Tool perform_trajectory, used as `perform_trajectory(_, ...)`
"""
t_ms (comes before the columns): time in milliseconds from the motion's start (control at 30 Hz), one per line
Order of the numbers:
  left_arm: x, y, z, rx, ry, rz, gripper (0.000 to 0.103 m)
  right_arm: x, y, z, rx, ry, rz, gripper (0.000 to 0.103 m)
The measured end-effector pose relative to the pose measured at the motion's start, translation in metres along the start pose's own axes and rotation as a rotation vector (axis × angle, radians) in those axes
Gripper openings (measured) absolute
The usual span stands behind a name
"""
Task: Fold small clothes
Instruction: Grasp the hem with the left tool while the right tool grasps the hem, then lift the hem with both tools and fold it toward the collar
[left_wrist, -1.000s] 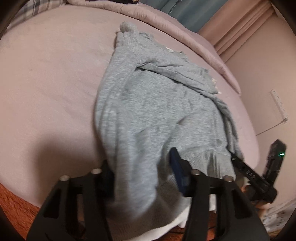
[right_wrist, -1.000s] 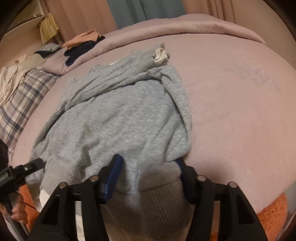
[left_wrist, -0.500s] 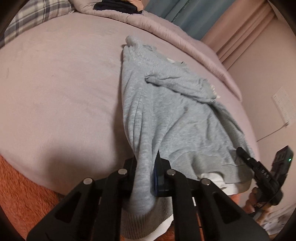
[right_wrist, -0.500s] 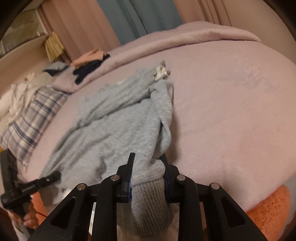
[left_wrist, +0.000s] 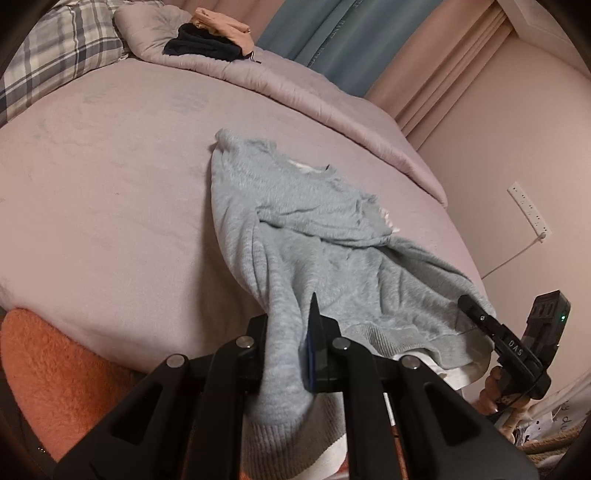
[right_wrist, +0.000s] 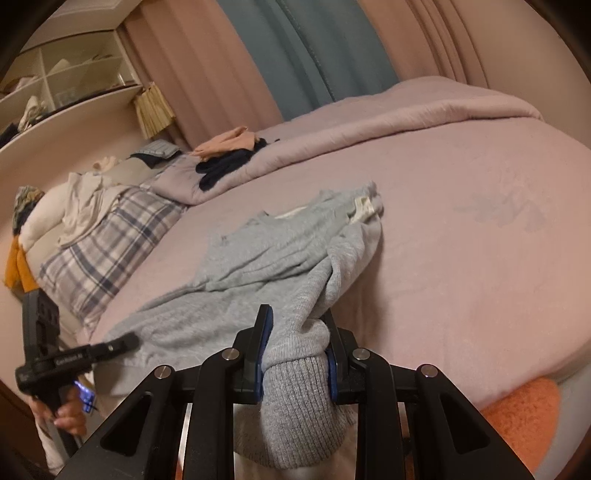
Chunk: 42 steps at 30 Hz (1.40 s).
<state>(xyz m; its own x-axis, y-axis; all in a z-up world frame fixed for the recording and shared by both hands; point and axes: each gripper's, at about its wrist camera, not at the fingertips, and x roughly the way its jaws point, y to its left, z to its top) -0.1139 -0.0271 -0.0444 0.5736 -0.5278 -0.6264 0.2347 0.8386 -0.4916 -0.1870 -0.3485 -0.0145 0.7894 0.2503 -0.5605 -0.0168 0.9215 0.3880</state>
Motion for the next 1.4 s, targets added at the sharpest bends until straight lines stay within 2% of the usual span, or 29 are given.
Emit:
perform_trajectory(333,-0.027,0.002,0.008,-0.008,-0.014,-0.011,0.011,-0.027,0.005,-0.001,0.013,-0.048,0.049,0.026)
perform_trajectory(500,-0.015,0.002,0.023,-0.015,-0.017,-0.006,0.011,-0.02,0.004,0.006,0.013,-0.072,0.041,0.026)
perform_trajectory(733,0.02,0.007,0.064,-0.02,-0.046,0.018,0.011,0.01,-0.001,0.027,-0.009,-0.081,-0.009,0.026)
perform_trajectory(867,0.045,0.014,0.084,-0.035,-0.047,0.071,0.011,0.037,-0.006,0.049,-0.024,-0.089,-0.043,0.026)
perform_trajectory(1067,0.087,0.031,0.103,-0.083,0.006,0.129,0.011,0.084,-0.011,0.071,-0.016,-0.035,-0.096,0.026)
perform_trajectory(1167,0.107,0.039,0.105,-0.079,0.041,0.17,0.011,0.099,-0.012,0.069,-0.025,-0.018,-0.125,0.026)
perform_trajectory(1267,0.128,0.05,0.107,-0.099,0.088,0.202,0.012,0.118,-0.022,0.064,0.002,0.036,-0.137,0.026)
perform_trajectory(1400,0.144,0.059,0.105,-0.113,0.12,0.22,0.013,0.141,-0.034,0.059,-0.017,0.107,-0.213,0.026)
